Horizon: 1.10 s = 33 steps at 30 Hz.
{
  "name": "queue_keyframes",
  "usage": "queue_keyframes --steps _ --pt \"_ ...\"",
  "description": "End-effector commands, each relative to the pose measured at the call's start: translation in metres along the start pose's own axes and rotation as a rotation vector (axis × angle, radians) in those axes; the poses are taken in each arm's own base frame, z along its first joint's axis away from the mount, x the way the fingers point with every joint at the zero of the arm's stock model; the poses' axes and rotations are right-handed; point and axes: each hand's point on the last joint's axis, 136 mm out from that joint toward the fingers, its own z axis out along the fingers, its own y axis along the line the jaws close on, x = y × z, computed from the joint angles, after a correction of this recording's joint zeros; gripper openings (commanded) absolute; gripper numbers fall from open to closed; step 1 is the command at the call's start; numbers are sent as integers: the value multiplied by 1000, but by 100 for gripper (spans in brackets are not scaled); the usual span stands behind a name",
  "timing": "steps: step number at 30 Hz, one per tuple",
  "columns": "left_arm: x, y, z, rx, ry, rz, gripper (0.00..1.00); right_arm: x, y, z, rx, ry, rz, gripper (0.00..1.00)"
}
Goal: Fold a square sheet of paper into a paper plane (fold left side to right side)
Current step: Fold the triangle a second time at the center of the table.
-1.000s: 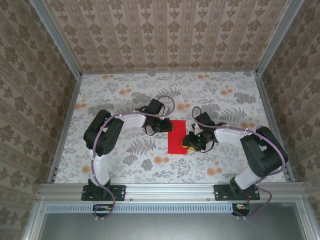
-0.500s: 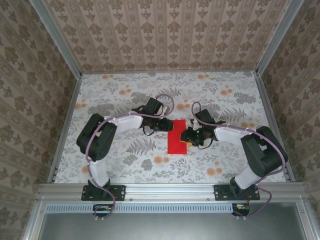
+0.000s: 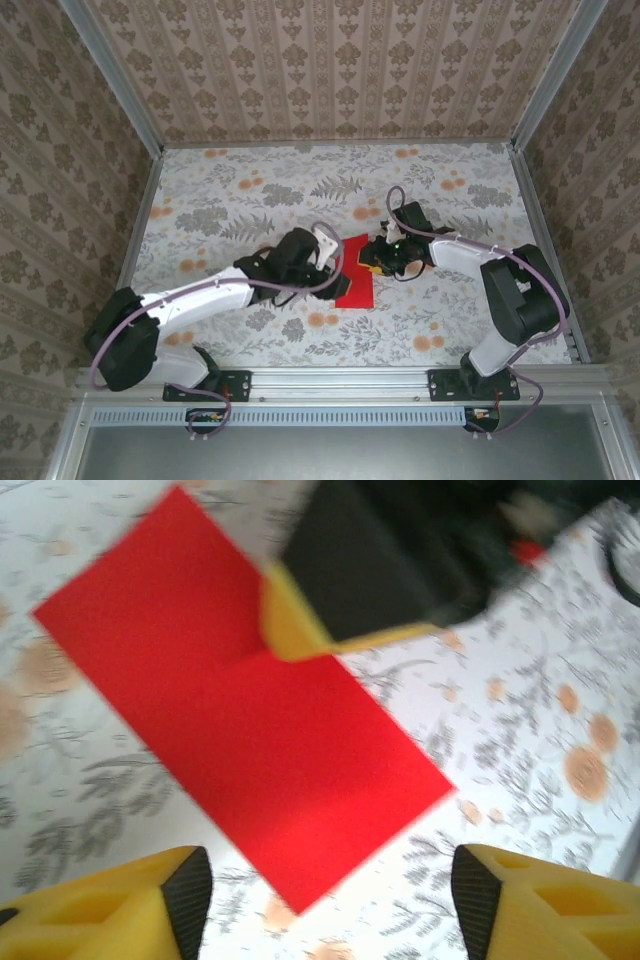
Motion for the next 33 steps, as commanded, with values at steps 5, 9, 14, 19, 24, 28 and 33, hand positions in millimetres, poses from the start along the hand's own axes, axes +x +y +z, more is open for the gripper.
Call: queue_keyframes --steps 5,9,14,19,24,28,33 --pt "16 -31 12 -51 31 210 77 -2 1 2 7 32 32 34" --pt "27 -38 35 -74 110 270 78 -3 1 2 14 29 38 33" --pt "30 -37 55 -161 174 347 84 -4 0 0 25 22 41 33" --pt "37 -32 70 -227 230 429 88 -5 -1 0 31 19 49 33" --pt "40 -28 83 -285 266 489 88 -5 0 0 34 20 52 33" --pt "39 -21 88 -329 274 505 86 -5 -2 0 42 18 53 33" --pt "35 -20 87 -339 259 505 64 -5 -5 0 53 17 53 33"
